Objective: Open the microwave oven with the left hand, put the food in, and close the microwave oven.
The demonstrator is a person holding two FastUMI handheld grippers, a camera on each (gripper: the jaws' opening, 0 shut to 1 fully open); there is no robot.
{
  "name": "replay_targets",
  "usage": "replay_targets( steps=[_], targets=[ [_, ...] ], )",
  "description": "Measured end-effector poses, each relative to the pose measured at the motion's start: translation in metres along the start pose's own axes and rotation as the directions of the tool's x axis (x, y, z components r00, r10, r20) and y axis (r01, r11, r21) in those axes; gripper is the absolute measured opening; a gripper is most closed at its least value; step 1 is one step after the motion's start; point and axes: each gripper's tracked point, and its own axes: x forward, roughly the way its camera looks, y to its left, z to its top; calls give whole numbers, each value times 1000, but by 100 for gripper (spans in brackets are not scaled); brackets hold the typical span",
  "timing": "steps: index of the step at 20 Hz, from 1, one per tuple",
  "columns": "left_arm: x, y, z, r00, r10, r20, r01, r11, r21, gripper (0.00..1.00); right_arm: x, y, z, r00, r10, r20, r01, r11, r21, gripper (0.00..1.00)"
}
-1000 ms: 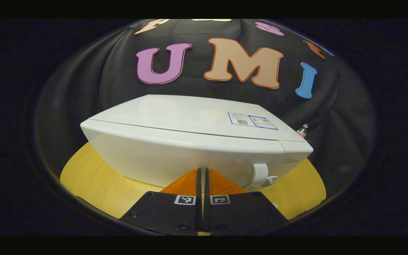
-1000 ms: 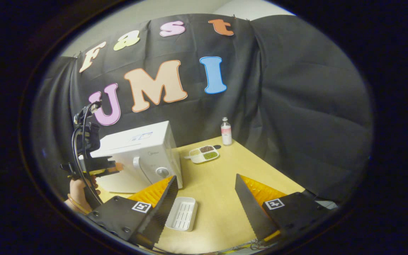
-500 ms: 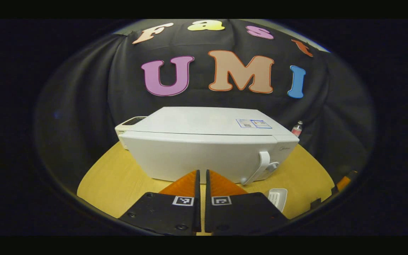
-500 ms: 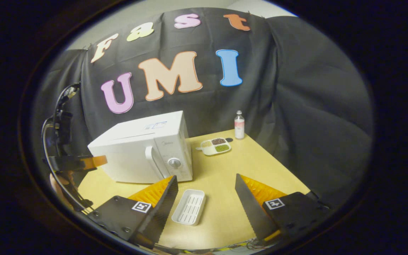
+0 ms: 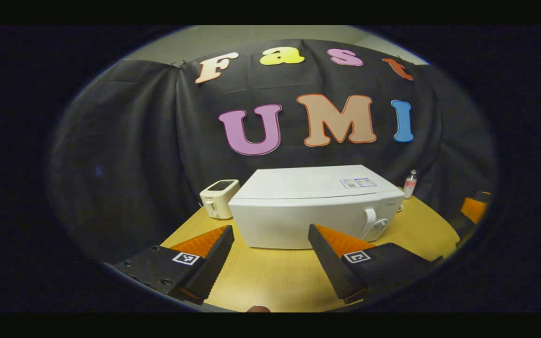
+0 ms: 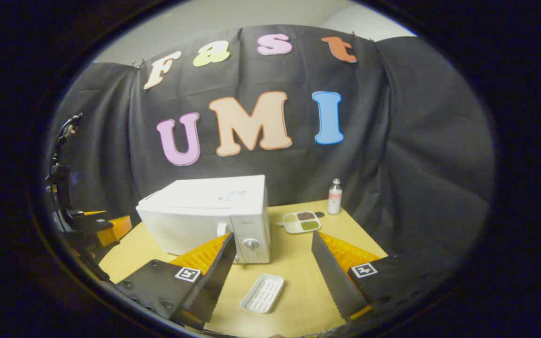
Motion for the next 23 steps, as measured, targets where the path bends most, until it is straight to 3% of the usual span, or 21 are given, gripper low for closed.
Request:
replay_targets(
  steps=[4, 7, 8, 16, 17, 18, 23],
  targets=[
    [-20, 12, 24, 998, -10, 63, 15, 997, -72, 98, -9, 13, 33, 997, 47, 58, -45, 998, -32, 91],
    [-31, 20, 41, 994, 5, 114, 3, 997, -75, 99, -17, 17, 47, 994, 61, 85, -58, 997, -41, 91],
    [-33, 21, 44, 993, 5, 120, 3, 997, -72, 96, -20, 16, 50, 994, 59, 94, -54, 997, -55, 91],
    [-45, 15, 44, 992, -21, 127, 32, 996, -85, 96, -33, 18, 51, 994, 59, 96, -51, 996, -79, 91],
    [-45, 15, 43, 992, -24, 125, 35, 996, -86, 96, -34, 19, 53, 994, 56, 96, -48, 996, -79, 100],
    [-44, 16, 42, 992, -29, 120, 39, 996, -84, 96, -36, 21, 52, 994, 54, 94, -47, 996, -79, 91],
    [-42, 23, 41, 991, -63, 121, 71, 995, -64, 96, -44, 32, 51, 995, 30, 96, -22, 996, -85, 92]
  ],
)
